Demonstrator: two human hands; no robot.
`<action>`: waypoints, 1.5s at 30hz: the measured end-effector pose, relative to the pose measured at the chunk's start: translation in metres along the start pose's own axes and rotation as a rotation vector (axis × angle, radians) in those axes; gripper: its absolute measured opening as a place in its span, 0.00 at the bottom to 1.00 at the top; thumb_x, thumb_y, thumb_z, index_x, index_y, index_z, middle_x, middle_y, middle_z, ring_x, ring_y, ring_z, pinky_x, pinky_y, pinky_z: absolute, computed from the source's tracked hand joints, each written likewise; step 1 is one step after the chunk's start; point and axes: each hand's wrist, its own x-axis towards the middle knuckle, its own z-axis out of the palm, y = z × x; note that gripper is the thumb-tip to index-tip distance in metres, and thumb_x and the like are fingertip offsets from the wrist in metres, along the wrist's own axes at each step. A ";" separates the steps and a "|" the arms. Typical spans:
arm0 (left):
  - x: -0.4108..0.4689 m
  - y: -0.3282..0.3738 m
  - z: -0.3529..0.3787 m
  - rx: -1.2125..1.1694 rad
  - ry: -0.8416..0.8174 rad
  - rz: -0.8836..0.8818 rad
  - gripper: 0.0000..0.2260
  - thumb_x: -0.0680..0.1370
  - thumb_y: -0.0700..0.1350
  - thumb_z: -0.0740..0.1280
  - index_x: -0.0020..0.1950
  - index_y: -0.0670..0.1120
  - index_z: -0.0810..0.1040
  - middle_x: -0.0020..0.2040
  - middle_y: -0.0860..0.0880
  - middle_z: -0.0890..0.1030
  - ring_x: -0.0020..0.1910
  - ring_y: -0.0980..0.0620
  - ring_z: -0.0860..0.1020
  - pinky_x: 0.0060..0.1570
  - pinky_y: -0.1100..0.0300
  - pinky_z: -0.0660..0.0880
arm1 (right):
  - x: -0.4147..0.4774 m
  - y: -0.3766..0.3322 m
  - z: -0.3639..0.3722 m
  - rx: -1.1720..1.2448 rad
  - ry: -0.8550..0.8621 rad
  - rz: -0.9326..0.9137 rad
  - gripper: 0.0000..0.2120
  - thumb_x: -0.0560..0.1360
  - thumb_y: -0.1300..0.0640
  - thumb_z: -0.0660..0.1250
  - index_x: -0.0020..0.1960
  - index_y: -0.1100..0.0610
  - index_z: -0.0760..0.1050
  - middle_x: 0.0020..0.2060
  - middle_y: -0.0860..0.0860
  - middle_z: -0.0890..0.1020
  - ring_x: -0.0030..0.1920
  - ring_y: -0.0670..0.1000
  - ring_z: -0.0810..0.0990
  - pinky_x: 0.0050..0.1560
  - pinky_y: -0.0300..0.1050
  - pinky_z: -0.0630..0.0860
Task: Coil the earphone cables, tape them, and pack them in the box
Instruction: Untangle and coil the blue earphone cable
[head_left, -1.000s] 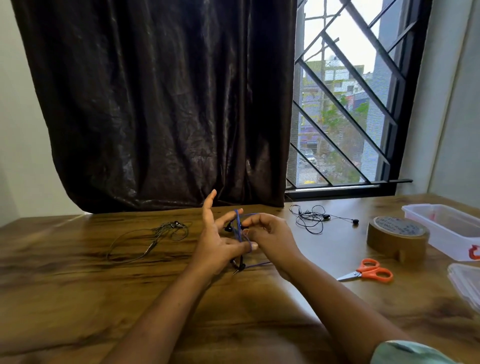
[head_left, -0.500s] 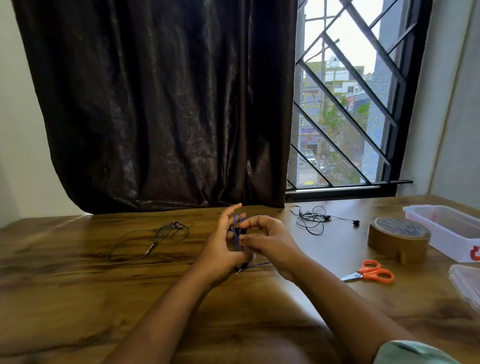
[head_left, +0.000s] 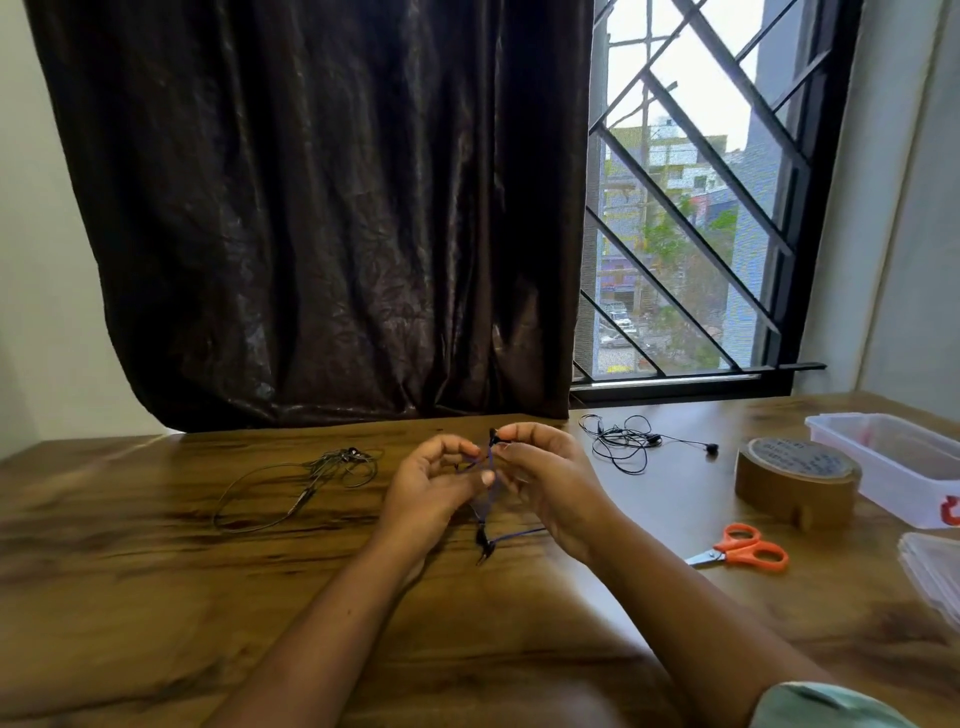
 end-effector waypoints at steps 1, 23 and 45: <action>0.000 0.000 0.000 -0.005 -0.008 -0.005 0.12 0.70 0.31 0.71 0.51 0.41 0.77 0.49 0.44 0.82 0.40 0.55 0.83 0.37 0.64 0.79 | 0.000 0.001 -0.001 -0.003 0.004 -0.011 0.05 0.74 0.69 0.66 0.46 0.60 0.77 0.36 0.54 0.80 0.33 0.45 0.79 0.39 0.40 0.76; 0.001 -0.007 0.002 0.120 -0.125 0.037 0.27 0.63 0.36 0.79 0.54 0.47 0.67 0.57 0.48 0.78 0.49 0.46 0.81 0.47 0.50 0.80 | -0.004 0.005 0.001 -0.104 -0.078 -0.001 0.15 0.71 0.76 0.65 0.47 0.58 0.67 0.38 0.51 0.83 0.36 0.50 0.82 0.35 0.45 0.74; 0.003 -0.010 0.000 0.049 -0.165 0.055 0.32 0.61 0.38 0.80 0.59 0.55 0.71 0.58 0.53 0.78 0.58 0.55 0.78 0.53 0.53 0.79 | -0.008 0.001 0.007 -0.010 -0.100 -0.093 0.37 0.74 0.74 0.63 0.72 0.41 0.60 0.66 0.49 0.70 0.49 0.49 0.81 0.30 0.33 0.75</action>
